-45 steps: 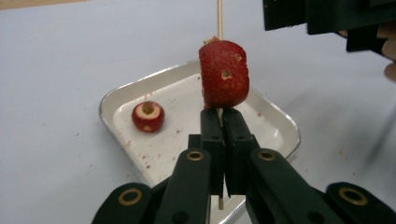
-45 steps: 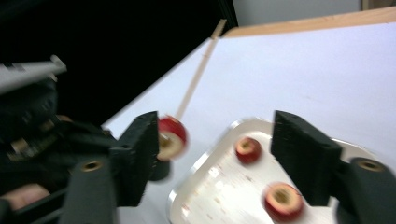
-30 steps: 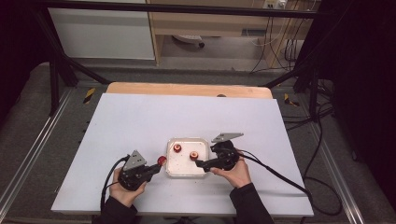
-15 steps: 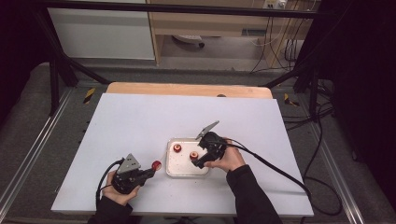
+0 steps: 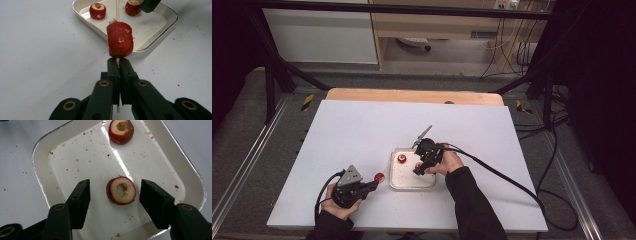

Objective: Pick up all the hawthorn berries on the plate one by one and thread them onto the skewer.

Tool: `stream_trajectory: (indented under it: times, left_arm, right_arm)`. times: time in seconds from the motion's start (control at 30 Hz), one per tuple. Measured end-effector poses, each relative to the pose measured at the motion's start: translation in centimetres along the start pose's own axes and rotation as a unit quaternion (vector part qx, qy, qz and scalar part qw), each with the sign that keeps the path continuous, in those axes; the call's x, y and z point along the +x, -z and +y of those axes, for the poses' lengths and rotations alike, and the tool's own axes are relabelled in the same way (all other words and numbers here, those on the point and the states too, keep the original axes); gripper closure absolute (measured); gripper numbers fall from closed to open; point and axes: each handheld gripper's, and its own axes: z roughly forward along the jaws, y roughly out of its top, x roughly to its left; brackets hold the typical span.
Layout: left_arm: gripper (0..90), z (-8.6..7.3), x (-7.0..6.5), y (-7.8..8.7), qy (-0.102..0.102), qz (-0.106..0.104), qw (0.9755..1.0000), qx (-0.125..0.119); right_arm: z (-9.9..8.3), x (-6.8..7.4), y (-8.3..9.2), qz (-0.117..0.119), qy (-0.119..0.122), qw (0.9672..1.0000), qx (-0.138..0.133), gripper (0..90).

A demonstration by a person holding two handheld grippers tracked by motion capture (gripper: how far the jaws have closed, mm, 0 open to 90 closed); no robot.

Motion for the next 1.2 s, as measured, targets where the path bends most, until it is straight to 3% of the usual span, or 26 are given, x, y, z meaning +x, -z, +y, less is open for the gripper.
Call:
stream_trajectory:
  times: [0.4,0.73,1.0,1.2]
  left_arm:
    - [88.0,0.0,0.0,0.0,-0.001,0.0,1.0,0.001]
    - [88.0,0.0,0.0,0.0,-0.002,0.001,1.0,0.0]
    - [88.0,0.1,-0.1,0.0,-0.004,0.002,1.0,-0.002]
    - [88.0,0.1,-0.3,0.1,-0.005,0.006,0.9999,-0.008]
  right_arm:
    - [0.7,-0.7,-0.5,0.011,0.013,0.9994,0.032,56.4]
    - [0.7,-0.8,-0.5,0.015,0.005,0.999,0.041,61.9]
    - [0.7,-0.3,0.7,0.017,-0.018,0.9994,0.025,62.3]
    - [0.3,0.1,2.1,0.015,-0.047,0.9987,-0.011,62.4]
